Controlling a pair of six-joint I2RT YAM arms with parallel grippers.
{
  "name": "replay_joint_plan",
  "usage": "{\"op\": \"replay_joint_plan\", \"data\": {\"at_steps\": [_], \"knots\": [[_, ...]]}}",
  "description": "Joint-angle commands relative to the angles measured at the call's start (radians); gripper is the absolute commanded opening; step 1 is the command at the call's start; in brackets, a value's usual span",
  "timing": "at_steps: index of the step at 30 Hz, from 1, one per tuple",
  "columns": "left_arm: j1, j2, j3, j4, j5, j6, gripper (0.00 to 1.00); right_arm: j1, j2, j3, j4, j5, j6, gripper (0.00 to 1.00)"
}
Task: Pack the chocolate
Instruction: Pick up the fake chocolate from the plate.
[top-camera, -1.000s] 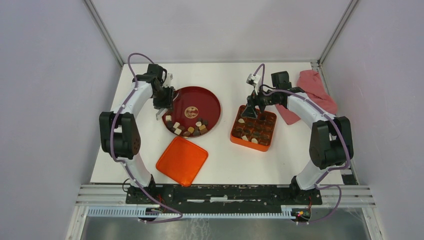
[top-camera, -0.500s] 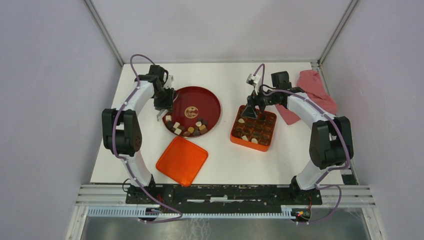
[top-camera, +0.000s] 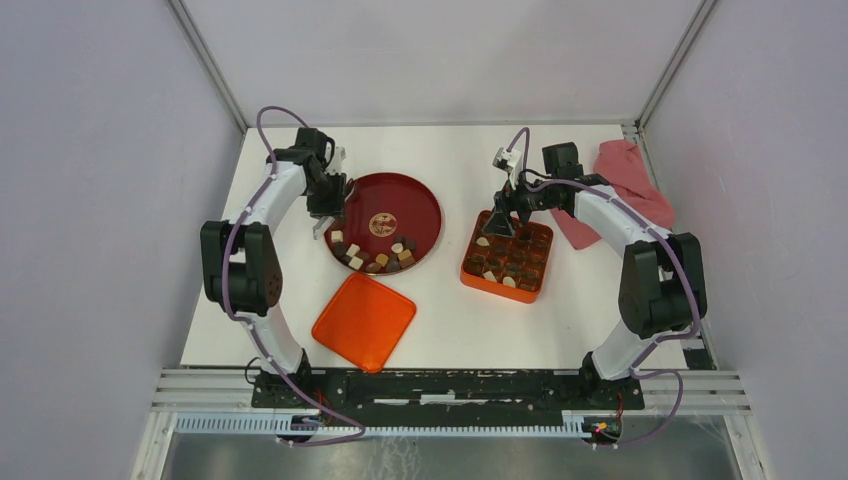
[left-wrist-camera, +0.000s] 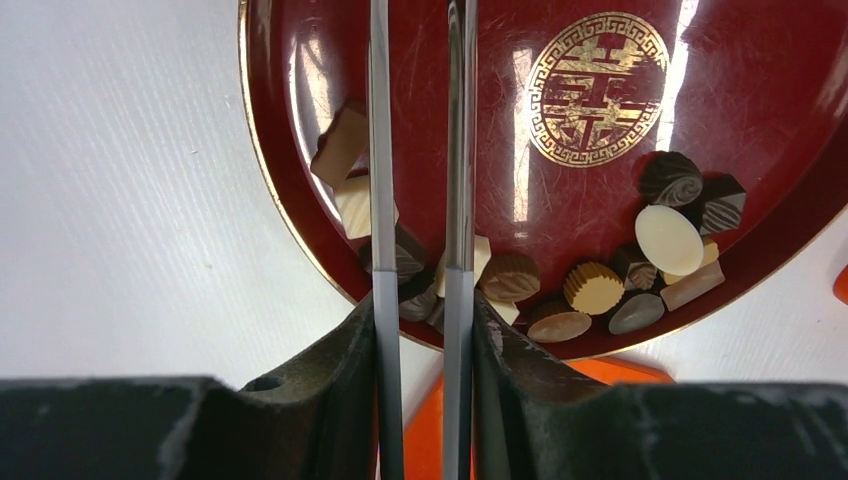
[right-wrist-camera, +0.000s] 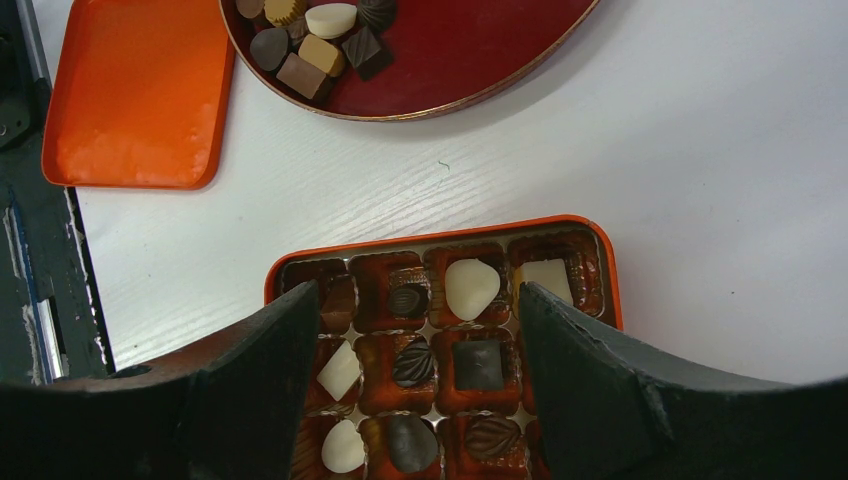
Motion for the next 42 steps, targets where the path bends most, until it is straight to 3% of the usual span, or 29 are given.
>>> {"op": "replay_joint_plan", "data": {"at_steps": [1,13,21,42], "knots": [[0.003,-0.093,-0.01,0.035,0.029,-0.037,0.02,-0.001,-0.029,-0.006,0.032,-0.019,0.007,0.78],[0.002,-0.086,-0.035,0.049,0.036,-0.03,0.02,-0.001,-0.04,-0.021,0.041,-0.02,0.012,0.78],[0.003,-0.036,-0.021,0.045,0.008,-0.023,0.2,-0.001,-0.043,-0.023,0.041,-0.019,0.012,0.78],[0.003,-0.029,0.008,0.035,0.007,-0.014,0.36,-0.002,-0.036,-0.02,0.039,-0.021,0.011,0.78]]}}
